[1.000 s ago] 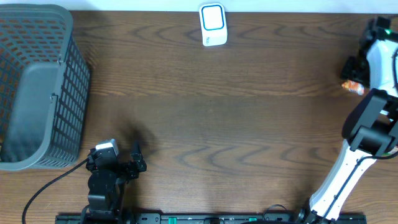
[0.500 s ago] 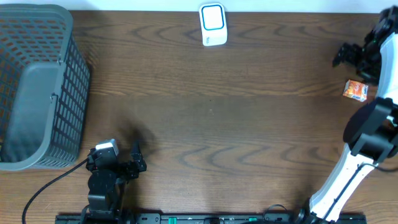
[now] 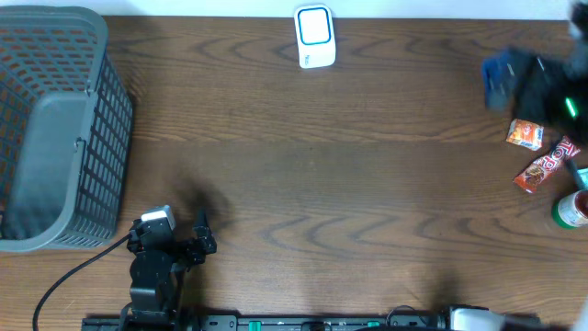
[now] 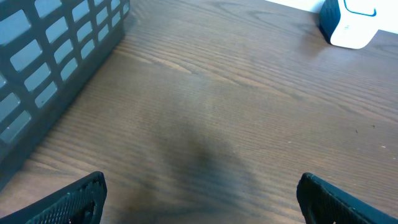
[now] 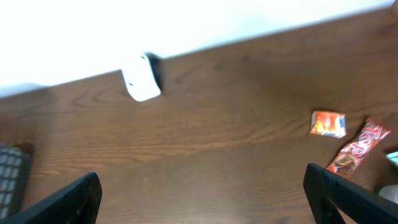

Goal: Scan the item barcode

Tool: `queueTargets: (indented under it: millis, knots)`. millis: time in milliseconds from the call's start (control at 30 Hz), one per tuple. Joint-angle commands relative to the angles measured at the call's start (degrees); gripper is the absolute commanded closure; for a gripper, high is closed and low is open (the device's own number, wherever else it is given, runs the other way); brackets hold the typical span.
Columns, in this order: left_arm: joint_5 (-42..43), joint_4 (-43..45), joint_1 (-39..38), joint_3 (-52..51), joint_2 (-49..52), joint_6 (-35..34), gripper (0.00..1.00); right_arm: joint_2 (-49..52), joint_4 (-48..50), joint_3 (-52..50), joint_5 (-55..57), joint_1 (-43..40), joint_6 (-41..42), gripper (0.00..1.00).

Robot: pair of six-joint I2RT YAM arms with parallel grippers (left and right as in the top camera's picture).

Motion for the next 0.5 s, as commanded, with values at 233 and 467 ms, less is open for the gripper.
queueTargets:
  millis: [233, 467]
  knots:
    - [-0.1, -0.2, 0.2, -0.3, -0.1, 1.0, 0.02, -21.5, -1.3, -0.1, 1.1, 1.0, -0.7, 0.01]
    - [-0.1, -0.2, 0.2, -0.3, -0.1, 1.0, 0.02, -35.4, -5.4, -0.7, 7.6, 0.8, -4.2, 0.01]
